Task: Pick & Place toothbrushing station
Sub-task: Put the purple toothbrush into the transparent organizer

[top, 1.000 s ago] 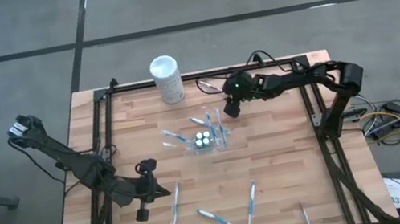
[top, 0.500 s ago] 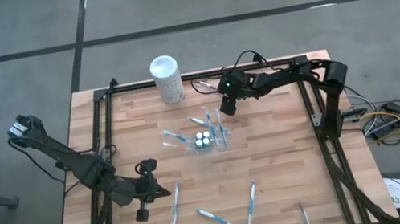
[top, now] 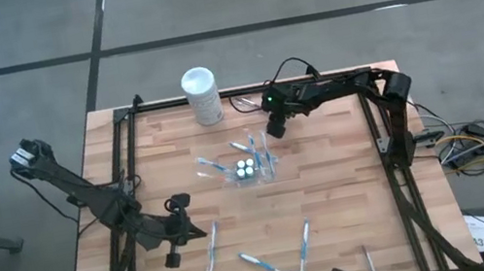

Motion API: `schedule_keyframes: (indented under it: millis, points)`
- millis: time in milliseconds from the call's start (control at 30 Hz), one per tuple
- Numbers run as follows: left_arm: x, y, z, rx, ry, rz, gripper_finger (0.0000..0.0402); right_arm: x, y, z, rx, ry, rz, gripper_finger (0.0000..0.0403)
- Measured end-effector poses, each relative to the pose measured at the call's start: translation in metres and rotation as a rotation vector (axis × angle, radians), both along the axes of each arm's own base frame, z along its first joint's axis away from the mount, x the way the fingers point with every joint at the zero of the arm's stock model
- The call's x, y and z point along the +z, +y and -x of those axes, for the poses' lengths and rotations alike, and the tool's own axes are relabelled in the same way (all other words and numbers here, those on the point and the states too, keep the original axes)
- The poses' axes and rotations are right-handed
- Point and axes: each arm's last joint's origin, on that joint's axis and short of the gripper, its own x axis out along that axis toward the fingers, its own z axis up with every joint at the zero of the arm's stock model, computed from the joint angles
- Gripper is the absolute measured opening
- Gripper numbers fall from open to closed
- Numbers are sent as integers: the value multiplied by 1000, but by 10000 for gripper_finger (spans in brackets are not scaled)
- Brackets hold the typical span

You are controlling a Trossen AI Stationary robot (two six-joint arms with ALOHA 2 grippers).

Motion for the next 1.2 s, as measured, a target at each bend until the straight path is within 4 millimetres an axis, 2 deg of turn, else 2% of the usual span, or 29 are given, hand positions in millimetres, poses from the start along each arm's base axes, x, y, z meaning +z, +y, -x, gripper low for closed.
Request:
schedule_keyframes:
  millis: [200, 467, 600, 767, 933, 1067, 1200]
  points:
    - [-2, 0, 0, 0, 3, -2, 8, 14, 4, 7, 0, 34, -15, 23]
    - [1, 0, -1, 1, -13, 11, 8, 53, 15, 20, 4, -15, 21, 18]
    - [7, -2, -2, -6, -38, 18, 8, 87, 33, 26, 42, -80, 60, 17]
    - [20, -3, -5, 18, -105, 29, 7, 137, 73, 35, 159, -186, 127, 17]
    - [37, 0, -9, 185, -218, 32, 7, 186, 126, 48, 318, -329, 240, 16]
    - [51, 4, -10, 336, -292, 2, 18, 211, 170, 58, 430, -355, 392, 16]
    - [63, 9, -11, 374, -330, -2, 52, 221, 211, 61, 534, -321, 542, 16]
